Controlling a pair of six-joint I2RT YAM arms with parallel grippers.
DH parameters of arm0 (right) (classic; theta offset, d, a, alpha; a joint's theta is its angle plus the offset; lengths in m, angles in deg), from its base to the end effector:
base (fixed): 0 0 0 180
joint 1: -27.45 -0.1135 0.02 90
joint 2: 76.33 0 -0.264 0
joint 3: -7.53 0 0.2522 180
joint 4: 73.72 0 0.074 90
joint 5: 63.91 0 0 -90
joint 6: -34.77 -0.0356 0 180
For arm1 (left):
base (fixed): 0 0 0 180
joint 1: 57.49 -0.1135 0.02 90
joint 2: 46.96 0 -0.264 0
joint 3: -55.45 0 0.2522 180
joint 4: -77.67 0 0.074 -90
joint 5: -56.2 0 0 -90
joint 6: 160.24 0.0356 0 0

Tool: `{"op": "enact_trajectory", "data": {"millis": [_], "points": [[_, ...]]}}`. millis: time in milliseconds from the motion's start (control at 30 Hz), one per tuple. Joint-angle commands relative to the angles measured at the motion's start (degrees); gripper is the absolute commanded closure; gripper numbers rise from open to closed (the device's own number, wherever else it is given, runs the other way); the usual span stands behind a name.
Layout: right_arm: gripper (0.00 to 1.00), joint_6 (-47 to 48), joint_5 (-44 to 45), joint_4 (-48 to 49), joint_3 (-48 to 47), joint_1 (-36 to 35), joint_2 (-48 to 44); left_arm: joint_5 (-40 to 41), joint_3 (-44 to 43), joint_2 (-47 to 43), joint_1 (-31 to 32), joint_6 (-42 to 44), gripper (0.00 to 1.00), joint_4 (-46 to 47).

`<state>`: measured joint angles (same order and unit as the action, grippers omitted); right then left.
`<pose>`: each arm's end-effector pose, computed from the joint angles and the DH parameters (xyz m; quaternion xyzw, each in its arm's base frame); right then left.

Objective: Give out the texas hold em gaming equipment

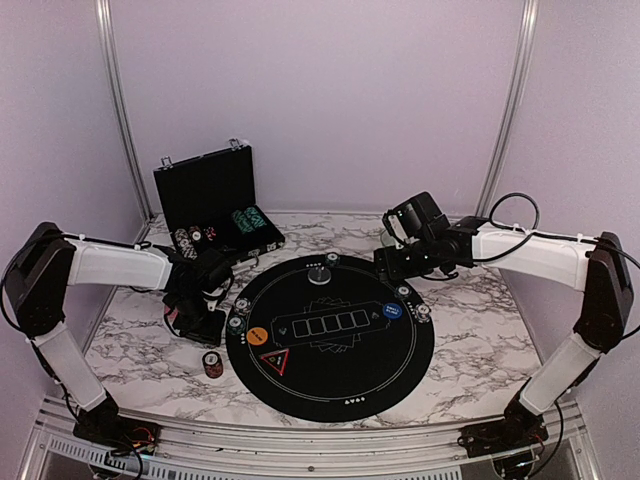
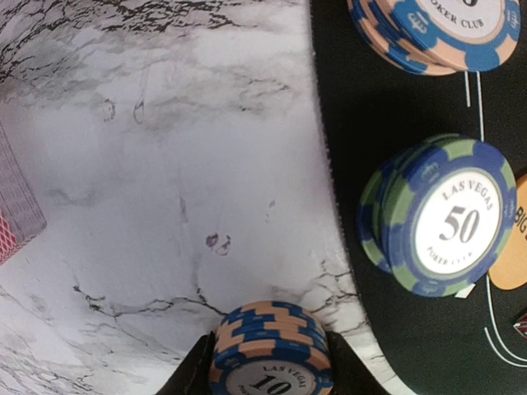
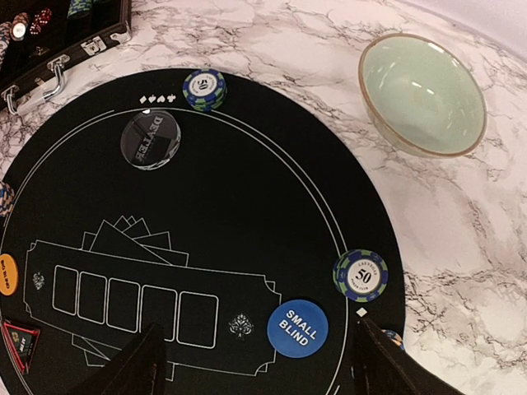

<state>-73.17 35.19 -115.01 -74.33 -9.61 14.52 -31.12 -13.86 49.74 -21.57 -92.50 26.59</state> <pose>0.2769 0.2021 0.2541 -0.1291 0.9290 0.0902 0.3348 0.2412 -0.1727 0.1523 0.1160 0.9879 -0.0285 0.0991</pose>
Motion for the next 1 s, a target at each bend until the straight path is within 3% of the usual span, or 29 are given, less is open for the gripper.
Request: {"op": "enact_trajectory", "data": {"millis": [0, 967], "points": [[0.25, 0.03, 0.89, 0.16, -1.13, -0.51, -1.37, 1.24, -1.59, 0.31, 0.2, 0.75, 0.63, -2.2], [0.25, 0.17, 1.44, 0.72, 0.14, -0.56, -1.99, 0.97, -12.77, 0.96, 0.2, 2.41, 0.64, -9.22]]}}
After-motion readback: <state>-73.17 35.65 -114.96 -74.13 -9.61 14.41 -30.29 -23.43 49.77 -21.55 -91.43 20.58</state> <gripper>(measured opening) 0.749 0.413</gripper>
